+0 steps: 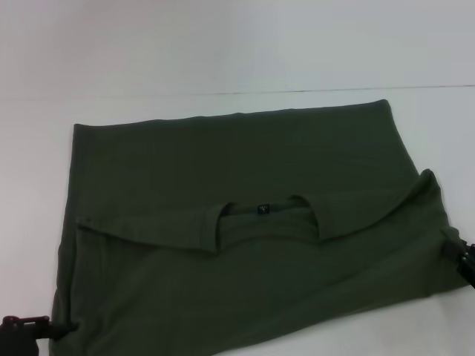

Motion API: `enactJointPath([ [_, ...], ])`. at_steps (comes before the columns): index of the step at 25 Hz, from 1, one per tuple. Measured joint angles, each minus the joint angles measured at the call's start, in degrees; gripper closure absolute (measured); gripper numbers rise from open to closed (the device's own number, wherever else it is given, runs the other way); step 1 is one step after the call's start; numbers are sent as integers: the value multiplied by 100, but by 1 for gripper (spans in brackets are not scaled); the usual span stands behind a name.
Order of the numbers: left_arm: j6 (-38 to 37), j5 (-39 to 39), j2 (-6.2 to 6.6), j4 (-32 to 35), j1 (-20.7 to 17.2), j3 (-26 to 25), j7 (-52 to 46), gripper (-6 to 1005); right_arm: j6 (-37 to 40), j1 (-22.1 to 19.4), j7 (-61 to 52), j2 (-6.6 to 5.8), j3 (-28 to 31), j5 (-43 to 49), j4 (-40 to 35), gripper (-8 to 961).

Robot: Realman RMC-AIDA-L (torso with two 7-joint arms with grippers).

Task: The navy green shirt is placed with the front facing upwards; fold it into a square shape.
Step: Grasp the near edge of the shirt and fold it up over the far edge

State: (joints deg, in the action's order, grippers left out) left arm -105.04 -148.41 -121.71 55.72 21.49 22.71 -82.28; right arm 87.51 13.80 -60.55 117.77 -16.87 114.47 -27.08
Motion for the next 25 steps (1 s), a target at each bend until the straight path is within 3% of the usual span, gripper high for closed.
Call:
enactJointPath([
  [14, 141, -13, 18, -3, 40, 101, 46, 233, -28, 8, -6, 0, 11, 5, 19, 894],
  [22, 215, -13, 13, -19, 87, 138, 31, 469, -47, 9, -8, 0, 11, 5, 27, 894],
  [25, 223, -12, 8, -20, 92, 144, 43, 609, -47, 9, -9, 0, 3, 5, 28, 894],
])
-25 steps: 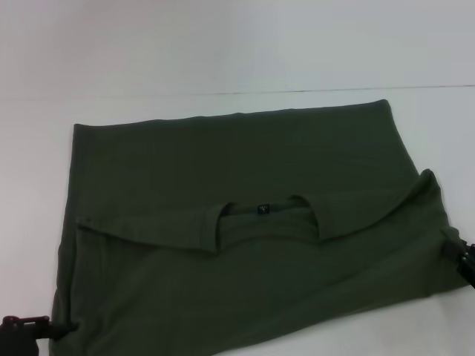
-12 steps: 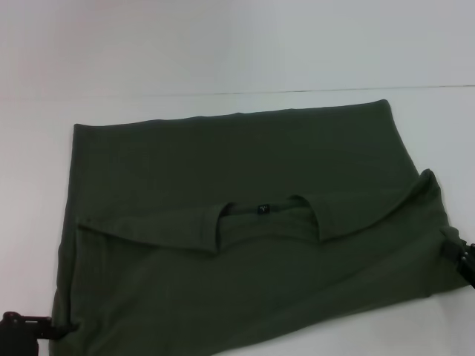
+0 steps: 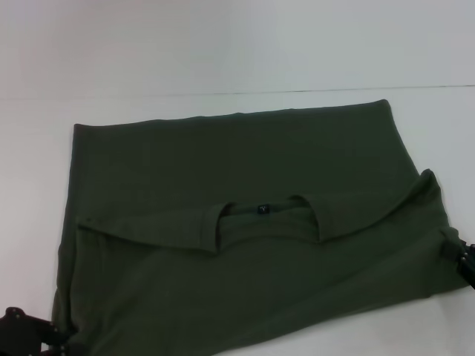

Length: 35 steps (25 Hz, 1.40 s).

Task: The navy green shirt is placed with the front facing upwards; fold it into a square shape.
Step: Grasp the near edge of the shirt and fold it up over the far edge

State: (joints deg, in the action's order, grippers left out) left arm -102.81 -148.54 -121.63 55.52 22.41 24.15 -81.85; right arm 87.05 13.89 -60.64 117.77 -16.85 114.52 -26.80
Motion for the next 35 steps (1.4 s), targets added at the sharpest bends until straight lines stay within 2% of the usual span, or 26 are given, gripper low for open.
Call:
enactJointPath([
  [8, 63, 0, -11, -6, -3, 213, 12, 936, 40, -63, 0, 13, 20, 0, 0, 895],
  [12, 46, 0, -11, -16, -18, 232, 203, 958, 99, -193, 71, 47, 1, -1, -27, 895],
  [25, -24, 3, 11, -103, -192, 12, 1220, 962, 664, -988, 792, 140, 45, 0, -47, 894],
  [35, -345, -73, 72, -85, -197, -188, 1749, 961, 828, -1286, 980, 174, 138, -2, 13, 894],
])
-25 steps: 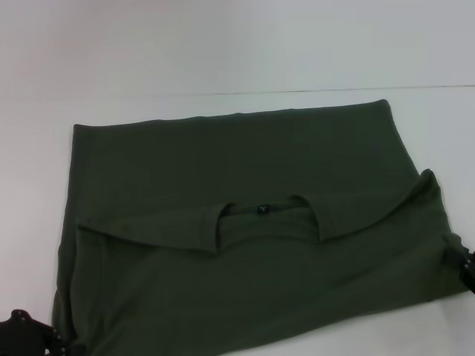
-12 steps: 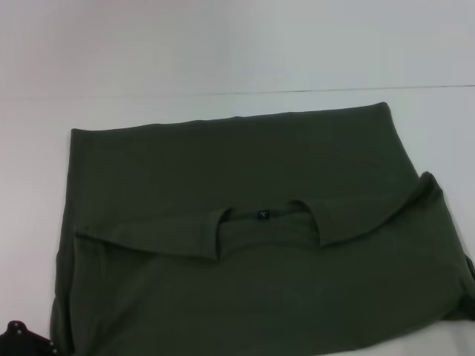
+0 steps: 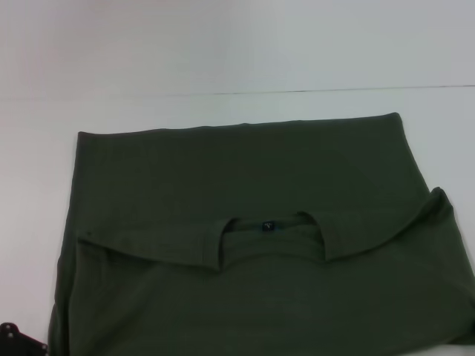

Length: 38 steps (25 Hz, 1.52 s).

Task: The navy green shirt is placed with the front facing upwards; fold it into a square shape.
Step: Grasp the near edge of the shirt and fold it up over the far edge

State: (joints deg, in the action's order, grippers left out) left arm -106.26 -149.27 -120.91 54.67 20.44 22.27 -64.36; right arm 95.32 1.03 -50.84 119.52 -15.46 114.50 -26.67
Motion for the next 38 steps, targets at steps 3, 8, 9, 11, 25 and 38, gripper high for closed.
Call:
enactJointPath([
  [3, -106, 25, 58, -50, 46, -303, 143, 960, 197, 50, 17, 1, 145, 1, 2, 895],
  [8, -89, 319, 137, -156, 118, -916, 360, 960, 287, 351, -149, 1, 434, -34, 5, 895],
  [9, -37, 434, 146, -182, 119, -1021, 365, 960, 265, 441, -232, 1, 503, -29, 8, 895],
  [11, 84, 664, 169, -271, 120, -1175, 343, 959, 187, 599, -390, 1, 587, -14, 11, 895],
  [25, 1471, 1521, -42, -927, 494, -1261, 149, 958, -854, 1582, -1124, -9, 690, -24, 13, 894],
  [38, 3042, 2299, -68, -1254, 1064, -1225, -35, 956, -1945, 2480, -1771, -73, 743, -216, -18, 893],
])
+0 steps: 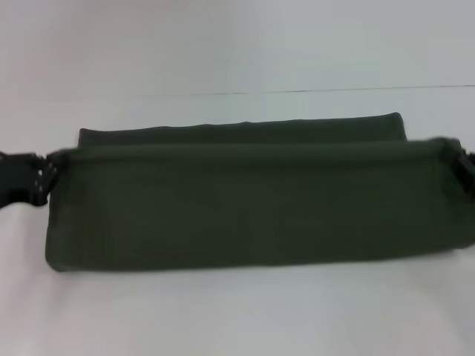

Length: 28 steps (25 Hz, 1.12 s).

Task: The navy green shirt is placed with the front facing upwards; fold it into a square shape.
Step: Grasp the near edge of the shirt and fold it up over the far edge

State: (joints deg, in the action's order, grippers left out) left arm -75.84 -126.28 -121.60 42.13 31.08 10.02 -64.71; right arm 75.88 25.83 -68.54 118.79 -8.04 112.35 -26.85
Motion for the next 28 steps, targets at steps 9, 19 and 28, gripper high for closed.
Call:
enactJointPath([
  [9, 1969, 71, -72, -588, 648, 298, -27, 955, -1383, 814, -190, 70, -266, -42, 95, 892],
  [19, 3685, 490, -123, -1163, 1285, 799, 111, 954, -2589, 1293, -221, 77, -321, -77, 428, 892],
  [28, 4505, 588, -124, -1547, 1537, 994, 287, 953, -3248, 1674, -214, 71, -525, -92, 547, 896],
])
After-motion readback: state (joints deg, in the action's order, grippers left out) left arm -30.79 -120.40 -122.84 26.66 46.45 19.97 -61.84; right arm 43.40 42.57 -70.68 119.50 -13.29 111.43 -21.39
